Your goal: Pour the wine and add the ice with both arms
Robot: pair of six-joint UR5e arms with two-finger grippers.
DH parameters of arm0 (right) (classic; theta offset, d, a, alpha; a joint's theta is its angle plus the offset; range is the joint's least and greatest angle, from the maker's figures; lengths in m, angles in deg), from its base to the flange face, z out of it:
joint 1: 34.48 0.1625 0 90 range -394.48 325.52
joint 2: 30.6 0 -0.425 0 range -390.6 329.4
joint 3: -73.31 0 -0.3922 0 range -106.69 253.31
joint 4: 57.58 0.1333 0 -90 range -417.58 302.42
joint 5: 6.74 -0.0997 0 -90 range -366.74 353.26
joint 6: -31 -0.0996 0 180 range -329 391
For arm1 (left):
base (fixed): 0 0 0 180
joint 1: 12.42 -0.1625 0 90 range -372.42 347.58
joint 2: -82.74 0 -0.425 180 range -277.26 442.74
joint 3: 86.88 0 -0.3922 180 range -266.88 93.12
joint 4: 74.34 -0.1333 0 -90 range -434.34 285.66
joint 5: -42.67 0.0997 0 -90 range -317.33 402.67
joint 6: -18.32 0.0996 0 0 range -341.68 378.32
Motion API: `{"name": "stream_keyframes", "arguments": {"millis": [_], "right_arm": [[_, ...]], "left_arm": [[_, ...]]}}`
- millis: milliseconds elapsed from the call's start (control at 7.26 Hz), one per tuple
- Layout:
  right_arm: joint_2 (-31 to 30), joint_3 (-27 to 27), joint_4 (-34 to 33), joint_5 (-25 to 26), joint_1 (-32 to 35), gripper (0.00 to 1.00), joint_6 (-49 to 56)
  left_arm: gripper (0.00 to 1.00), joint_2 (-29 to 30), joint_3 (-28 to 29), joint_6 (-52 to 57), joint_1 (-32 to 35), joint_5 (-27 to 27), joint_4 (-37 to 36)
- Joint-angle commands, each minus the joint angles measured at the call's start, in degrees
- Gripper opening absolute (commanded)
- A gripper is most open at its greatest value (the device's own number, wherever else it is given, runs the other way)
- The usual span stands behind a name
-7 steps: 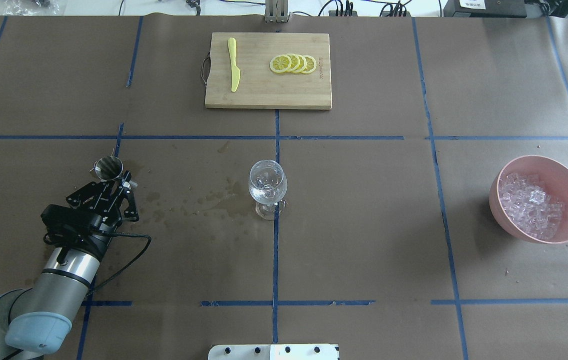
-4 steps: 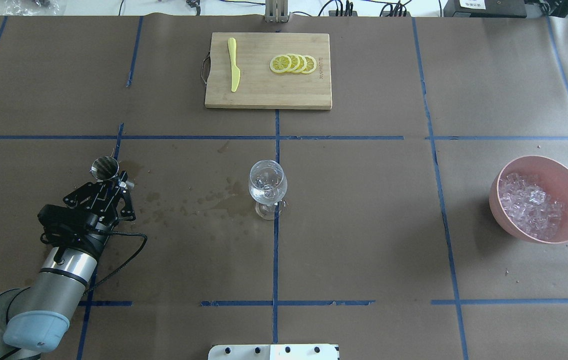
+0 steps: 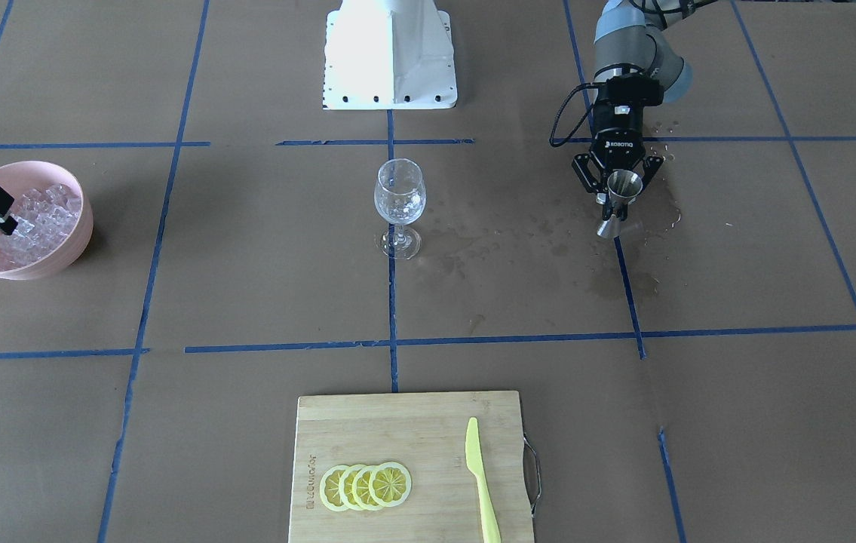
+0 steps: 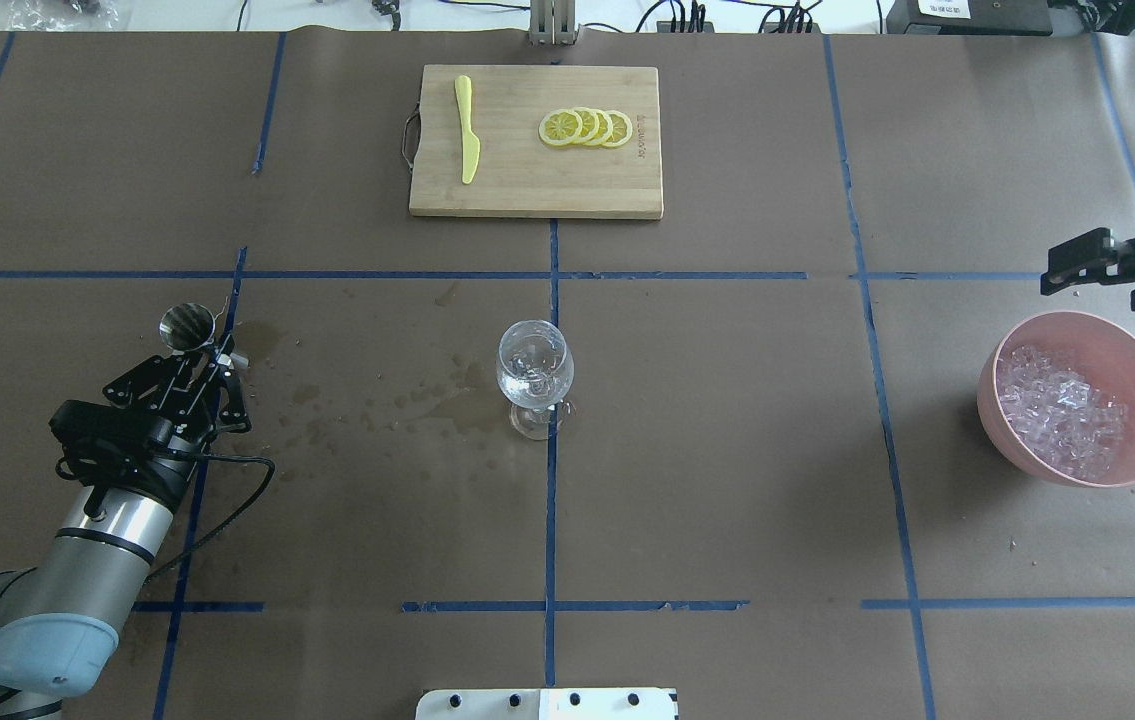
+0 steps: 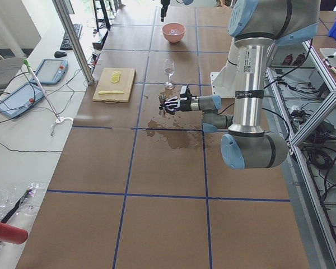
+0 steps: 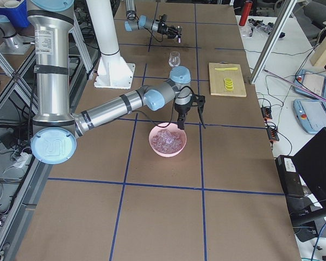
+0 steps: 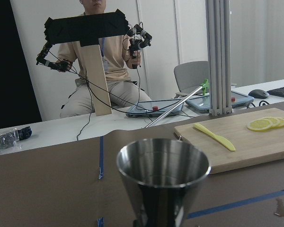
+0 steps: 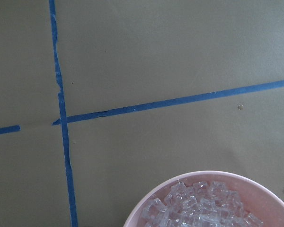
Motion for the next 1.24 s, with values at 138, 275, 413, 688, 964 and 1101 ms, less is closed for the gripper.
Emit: {"name": "stream_keyframes", "arguments": {"millis": [138, 275, 413, 688, 964, 1101], "right_arm": [[-3.93, -3.86, 9.75, 3.11, -3.76, 1.00, -5.14], [-3.93, -5.34, 9.92, 2.84, -3.84, 1.00, -5.22], [-3.93, -5.53, 9.75, 2.23, -4.54, 1.00, -5.49], [-4.01, -5.89, 9.22, 1.09, -5.33, 1.00, -5.58], [-5.06, -5.80, 8.96, 0.82, -6.65, 0.99, -5.58], [-5.59, -5.89, 8.96, 0.82, -6.74, 0.99, -5.58]], "left_arm": [[0.00, -0.09, -0.05, 0.01, 0.90, -0.03, 0.08], [0.00, -0.09, -0.05, 0.01, 0.90, -0.03, 0.08], [0.00, 0.00, -0.05, 0.01, 0.90, -0.12, 0.08], [0.00, 0.00, -0.05, 0.01, 0.90, -0.21, 0.08], [0.00, -0.09, -0.05, 0.01, 0.90, -0.65, 0.08], [0.00, -0.09, -0.05, 0.01, 0.90, -0.91, 0.08]]}}
